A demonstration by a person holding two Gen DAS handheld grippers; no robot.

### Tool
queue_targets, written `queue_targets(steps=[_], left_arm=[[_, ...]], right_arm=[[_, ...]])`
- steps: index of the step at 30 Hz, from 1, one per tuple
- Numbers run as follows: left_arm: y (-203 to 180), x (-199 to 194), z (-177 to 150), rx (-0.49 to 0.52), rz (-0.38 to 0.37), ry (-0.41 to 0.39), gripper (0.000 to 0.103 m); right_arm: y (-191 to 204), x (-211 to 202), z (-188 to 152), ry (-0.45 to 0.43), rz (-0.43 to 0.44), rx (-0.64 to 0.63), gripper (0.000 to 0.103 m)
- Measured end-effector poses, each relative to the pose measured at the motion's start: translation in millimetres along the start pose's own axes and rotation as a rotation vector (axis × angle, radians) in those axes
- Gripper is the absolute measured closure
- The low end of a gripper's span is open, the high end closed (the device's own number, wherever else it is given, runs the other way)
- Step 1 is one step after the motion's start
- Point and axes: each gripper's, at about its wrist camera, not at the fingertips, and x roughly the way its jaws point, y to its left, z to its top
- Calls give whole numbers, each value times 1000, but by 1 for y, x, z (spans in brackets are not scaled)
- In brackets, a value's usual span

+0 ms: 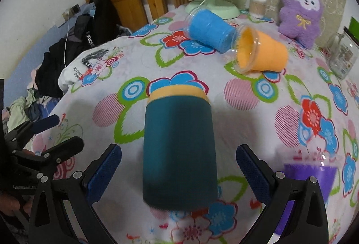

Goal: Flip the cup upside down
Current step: 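Move the right tool toward the teal cup lying on its side, then close the right tool on the teal cup and lift it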

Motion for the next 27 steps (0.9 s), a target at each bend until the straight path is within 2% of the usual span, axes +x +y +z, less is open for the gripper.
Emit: queue_targets(steps=[1, 2, 4, 10, 19, 27], left_arm=[[3, 1, 0, -9, 4, 4, 0], [5, 2, 0, -15, 4, 5, 0], [6, 1, 0, -22, 4, 8, 0], [3, -3, -2, -12, -1, 5, 0], [-4, -20, -10, 0, -33, -14, 0], [-26, -40, -28, 54, -80, -28, 0]], right_arm=[[1, 5, 3, 10, -1, -9, 6], [1, 12, 7, 31, -7, -13, 17], [-1, 23, 10, 69, -11, -13, 33], [2, 21, 10, 68, 10, -8, 33], [8, -37, -5, -30, 0, 56, 33], [18, -75, -34, -52, -47, 83, 33]])
